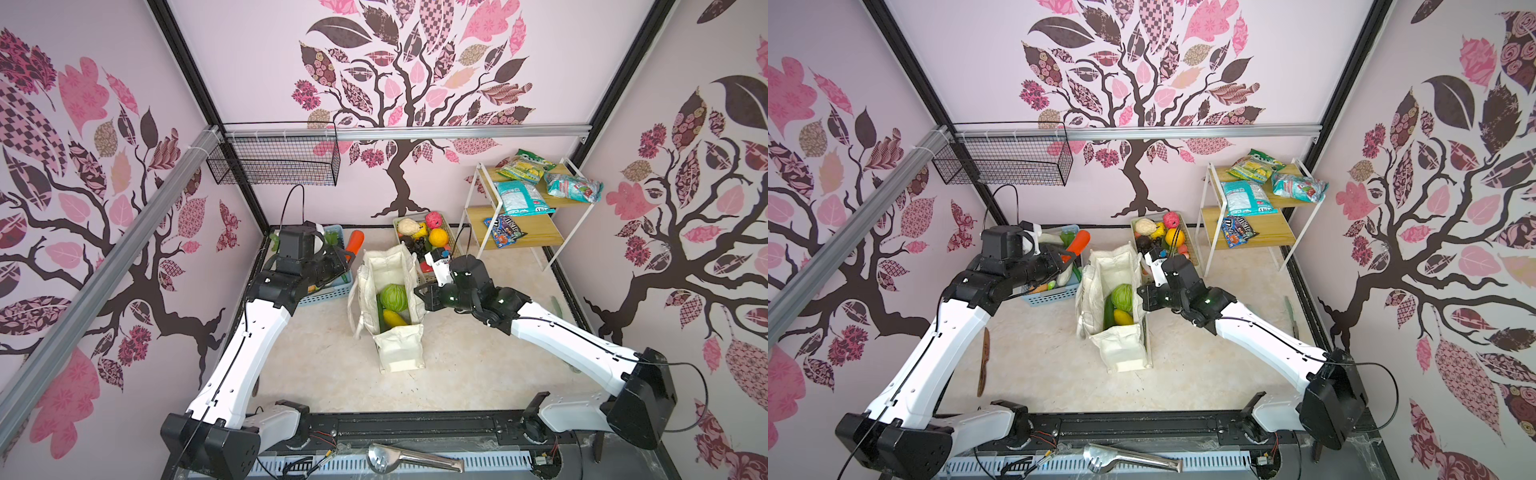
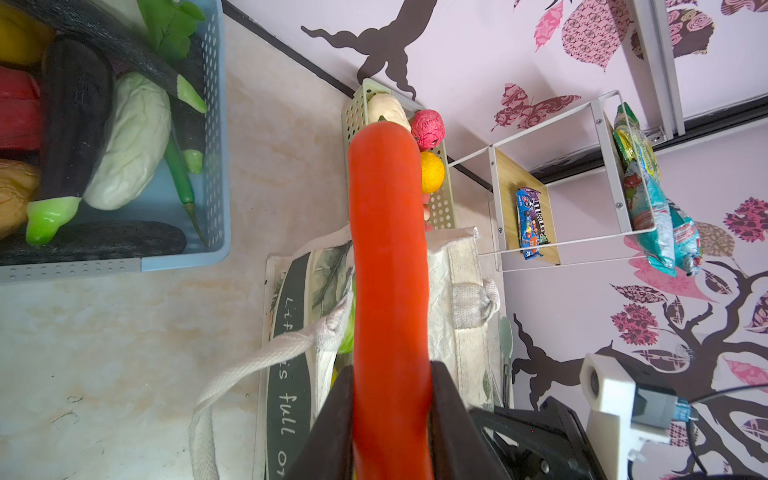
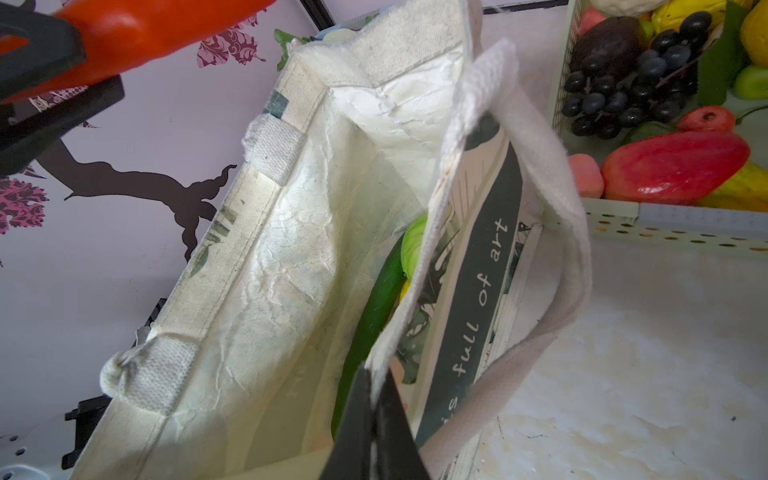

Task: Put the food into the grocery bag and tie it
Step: 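Carry the chili pepper over the tote bag and lower it inside with left gripper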

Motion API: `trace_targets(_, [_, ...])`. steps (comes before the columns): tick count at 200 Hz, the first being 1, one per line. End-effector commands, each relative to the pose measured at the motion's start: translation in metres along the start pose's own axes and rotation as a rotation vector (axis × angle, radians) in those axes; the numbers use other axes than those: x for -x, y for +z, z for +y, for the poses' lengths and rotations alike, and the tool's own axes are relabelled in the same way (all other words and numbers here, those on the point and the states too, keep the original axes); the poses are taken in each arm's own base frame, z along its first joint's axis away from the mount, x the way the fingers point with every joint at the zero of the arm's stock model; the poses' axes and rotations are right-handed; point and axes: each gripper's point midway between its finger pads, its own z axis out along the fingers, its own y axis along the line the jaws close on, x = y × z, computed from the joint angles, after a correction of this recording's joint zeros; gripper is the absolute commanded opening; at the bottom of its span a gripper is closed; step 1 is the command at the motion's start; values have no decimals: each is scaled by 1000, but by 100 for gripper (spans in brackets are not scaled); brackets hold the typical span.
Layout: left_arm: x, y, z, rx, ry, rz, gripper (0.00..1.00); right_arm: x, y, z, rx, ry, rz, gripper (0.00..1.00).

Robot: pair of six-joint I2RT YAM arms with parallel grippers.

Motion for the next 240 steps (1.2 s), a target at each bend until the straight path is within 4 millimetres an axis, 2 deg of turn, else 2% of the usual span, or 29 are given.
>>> trace_targets(1, [-13, -12, -9, -31, 41, 50, 26, 6, 3, -5, -37, -19, -2, 0])
trace_targets(35, [-35, -19, -26, -59, 79, 100, 26, 5, 2, -6, -39, 3, -16, 0])
trace_targets(54, [-58, -12, -36, -60, 120, 143, 26, 6, 3, -6, -40, 8, -20, 0])
trace_targets(73, [-80, -3, -35, -39, 151, 186, 26, 8, 2, -6, -41, 11, -23, 0])
trace_targets(93, [-93, 1, -26, 20, 202, 197, 26, 9, 2, -5, -40, 10, -23, 0])
trace_targets(147, [-116, 19, -2, 99, 227, 237, 26, 10, -1, -1, -26, 9, -20, 0])
trace_targets(210, [-125, 44, 6, 152, 225, 233, 27, 9, 2, 2, -4, 19, -18, 0])
trace_targets(240, [-134, 58, 7, 207, 293, 244, 27, 6, 5, 4, 15, 34, -15, 0])
